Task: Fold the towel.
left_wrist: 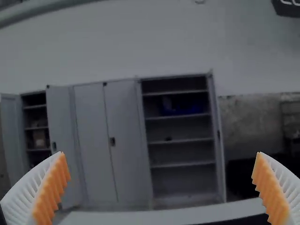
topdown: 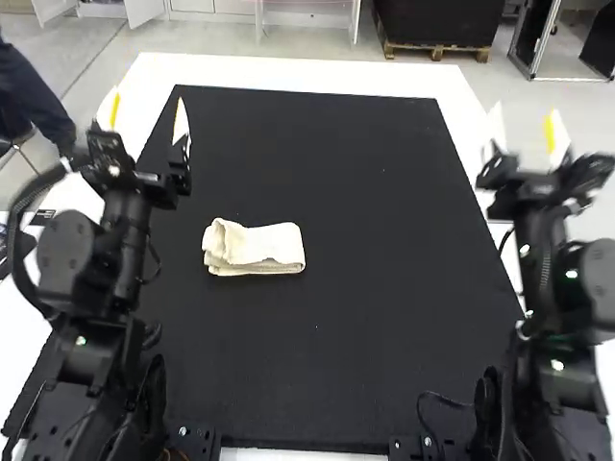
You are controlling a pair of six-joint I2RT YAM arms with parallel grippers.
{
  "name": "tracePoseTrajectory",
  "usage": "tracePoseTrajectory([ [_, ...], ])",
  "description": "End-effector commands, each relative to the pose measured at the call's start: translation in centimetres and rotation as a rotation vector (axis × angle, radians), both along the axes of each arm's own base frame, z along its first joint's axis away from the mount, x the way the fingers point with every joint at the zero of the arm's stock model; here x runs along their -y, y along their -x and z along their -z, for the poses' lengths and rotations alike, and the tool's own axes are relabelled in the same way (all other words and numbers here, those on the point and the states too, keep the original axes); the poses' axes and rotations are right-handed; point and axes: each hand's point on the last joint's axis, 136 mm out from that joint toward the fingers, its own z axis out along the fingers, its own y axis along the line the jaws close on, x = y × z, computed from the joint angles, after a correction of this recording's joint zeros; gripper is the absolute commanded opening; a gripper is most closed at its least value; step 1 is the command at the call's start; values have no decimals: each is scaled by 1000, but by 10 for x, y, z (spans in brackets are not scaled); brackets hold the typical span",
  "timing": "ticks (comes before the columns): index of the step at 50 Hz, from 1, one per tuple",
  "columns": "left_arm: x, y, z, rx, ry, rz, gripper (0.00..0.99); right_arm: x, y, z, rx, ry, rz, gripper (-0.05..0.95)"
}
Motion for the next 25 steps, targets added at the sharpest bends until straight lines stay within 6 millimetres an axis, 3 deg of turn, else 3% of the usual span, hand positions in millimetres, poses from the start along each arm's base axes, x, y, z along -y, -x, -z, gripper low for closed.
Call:
tracePoseTrajectory([
  [1, -21, -9, 30, -61, 31, -127, 908, 21, -9, 22, -40, 44, 147, 918],
  [5, -22, -22, 64, -201, 21, -134, 910, 44, -14, 44, -100, -10, 267, 918],
  [7, -22, -26, 77, -258, 22, -132, 921, 57, -18, 64, -191, -37, 333, 920],
  [14, -22, -33, 124, -452, 7, -135, 967, 60, -28, 121, -430, -23, 345, 918],
  [17, -21, -33, 126, -460, 13, -131, 967, 60, -28, 149, -546, -10, 348, 918],
  [25, -19, -33, 128, -467, 9, -120, 967, 60, -28, 150, -546, -18, 343, 918],
])
